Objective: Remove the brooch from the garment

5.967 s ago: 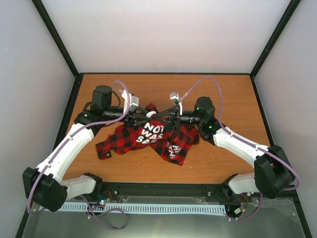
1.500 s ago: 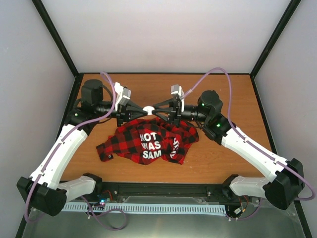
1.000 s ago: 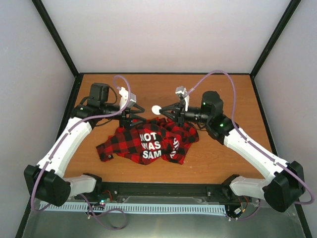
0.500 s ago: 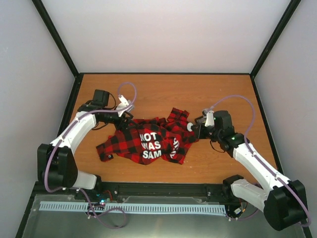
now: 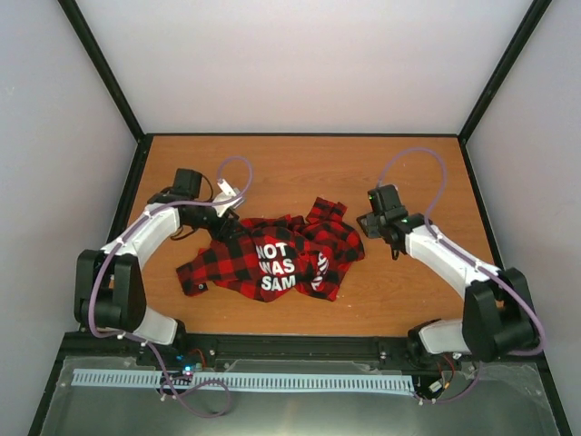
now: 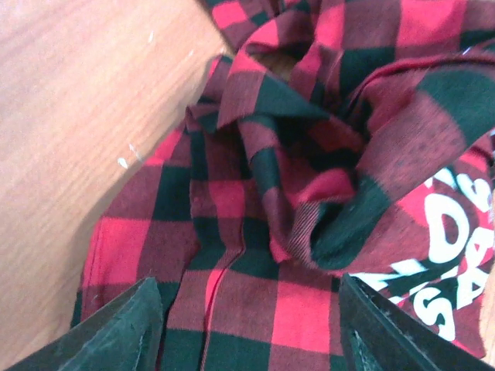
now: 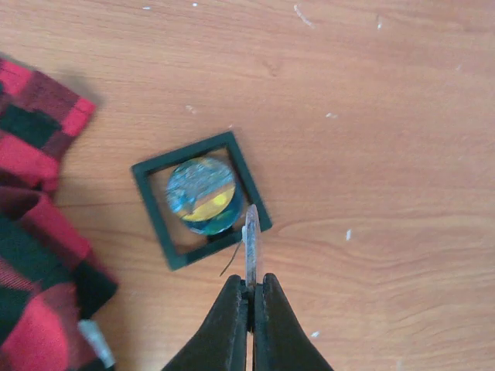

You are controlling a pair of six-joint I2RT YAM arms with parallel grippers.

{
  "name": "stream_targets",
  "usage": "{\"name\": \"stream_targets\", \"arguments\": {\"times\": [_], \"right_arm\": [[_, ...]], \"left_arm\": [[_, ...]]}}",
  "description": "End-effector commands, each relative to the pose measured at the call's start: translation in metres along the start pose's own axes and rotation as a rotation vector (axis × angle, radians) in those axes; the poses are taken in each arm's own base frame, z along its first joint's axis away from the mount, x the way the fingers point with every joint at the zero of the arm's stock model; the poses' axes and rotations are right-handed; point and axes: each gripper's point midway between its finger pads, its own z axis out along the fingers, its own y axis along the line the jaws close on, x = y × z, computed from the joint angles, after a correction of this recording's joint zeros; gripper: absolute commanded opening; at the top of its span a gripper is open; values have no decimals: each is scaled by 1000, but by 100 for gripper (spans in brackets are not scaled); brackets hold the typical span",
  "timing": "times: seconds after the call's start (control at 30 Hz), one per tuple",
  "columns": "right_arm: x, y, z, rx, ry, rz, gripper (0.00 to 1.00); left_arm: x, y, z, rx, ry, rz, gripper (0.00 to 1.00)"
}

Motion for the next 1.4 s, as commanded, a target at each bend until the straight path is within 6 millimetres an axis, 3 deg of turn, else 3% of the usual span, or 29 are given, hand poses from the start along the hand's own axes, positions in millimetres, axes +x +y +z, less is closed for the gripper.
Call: {"name": "stream_targets", "arguments": {"times": [0.0, 0.17, 0.5, 0.7, 0.87, 1.0, 1.1, 1.13, 1.17, 1.2, 1.23, 1.37], "right_arm": [[-19, -9, 8, 203, -31, -232, 3], [-27, 18, 20, 276, -67, -501, 3], [-20, 33, 57, 286, -13, -689, 3], [-7, 38, 78, 287, 27, -778, 2], [4, 35, 90, 312, 69, -816, 3], [5, 33, 90, 320, 71, -806, 6], [1, 35, 85, 310, 64, -777, 19], [-2, 35, 82, 307, 58, -767, 24], [-4, 35, 79, 306, 52, -757, 28], [-7, 34, 75, 307, 39, -746, 33], [-11, 33, 71, 308, 27, -734, 40], [-36, 30, 40, 293, -74, -623, 59]], "left_arm": [[24, 13, 10, -37, 59, 1, 63], [53, 25, 15, -66, 115, -36, 61], [129, 46, 27, -136, 275, -80, 53], [154, 53, 30, -183, 340, -53, 49], [166, 81, 16, -249, 338, -106, 43], [156, 102, -3, -292, 288, -135, 42], [134, 103, -13, -270, 210, -147, 48], [123, 101, -16, -255, 176, -151, 53], [110, 100, -20, -244, 137, -151, 66], [96, 99, -25, -235, 96, -149, 86], [84, 99, -29, -229, 62, -149, 98], [34, 110, -51, -239, -57, -162, 100]]}}
